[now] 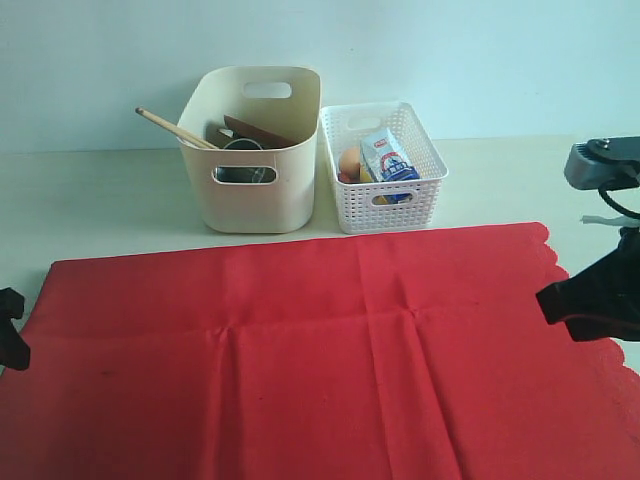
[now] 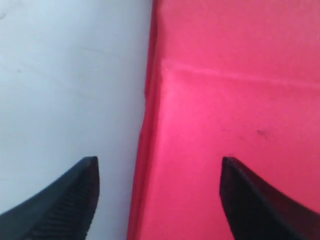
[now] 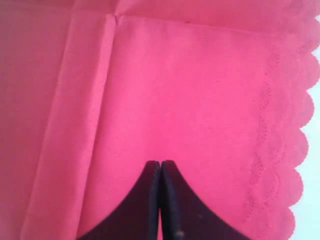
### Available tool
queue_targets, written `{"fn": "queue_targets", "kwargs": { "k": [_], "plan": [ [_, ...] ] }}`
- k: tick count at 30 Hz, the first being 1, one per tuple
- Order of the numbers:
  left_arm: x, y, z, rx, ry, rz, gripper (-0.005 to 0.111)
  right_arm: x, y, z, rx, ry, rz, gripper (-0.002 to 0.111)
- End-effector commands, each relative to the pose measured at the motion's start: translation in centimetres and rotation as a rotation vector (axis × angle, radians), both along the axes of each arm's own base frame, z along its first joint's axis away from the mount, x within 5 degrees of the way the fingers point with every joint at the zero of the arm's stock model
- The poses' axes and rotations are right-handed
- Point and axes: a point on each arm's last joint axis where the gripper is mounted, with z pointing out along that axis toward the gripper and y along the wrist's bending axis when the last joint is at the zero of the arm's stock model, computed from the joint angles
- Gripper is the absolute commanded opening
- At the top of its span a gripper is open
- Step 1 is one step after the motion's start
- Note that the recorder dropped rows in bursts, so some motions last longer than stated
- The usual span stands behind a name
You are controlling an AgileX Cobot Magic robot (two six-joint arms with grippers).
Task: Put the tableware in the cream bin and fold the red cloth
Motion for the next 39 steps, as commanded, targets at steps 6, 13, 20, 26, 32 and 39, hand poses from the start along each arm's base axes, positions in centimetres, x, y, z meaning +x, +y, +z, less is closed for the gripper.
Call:
{"fn": "queue_targets", "kwargs": {
  "k": [6,13,20,26,32,39],
  "plan": [
    [1.2,1.0,-1.7,-0.144,0.036,0.009,0.066,0.1,0.7,0.3,0.056,0.002,0.051,0.000],
    [1.9,0.8,-3.1,-0.197,0.071,-0.031,0.066,0.0,0.6,0.3,0.054,0.007,0.058,0.000],
    [2.4,0.7,-4.3,-0.226,0.091,-0.041,0.066,0.0,0.6,0.3,0.053,0.009,0.060,0.000],
    [2.4,0.0,-4.7,-0.307,0.087,-0.083,0.066,0.0,0.6,0.3,0.053,0.009,0.060,0.000],
    [2.5,-0.9,-5.3,-0.424,0.081,-0.132,0.066,0.0,0.6,0.3,0.052,0.008,0.063,0.000],
    [2.8,-2.1,-4.0,-0.595,0.007,-0.235,0.066,0.0,0.6,0.3,0.052,0.007,0.065,0.000]
  ]
}}
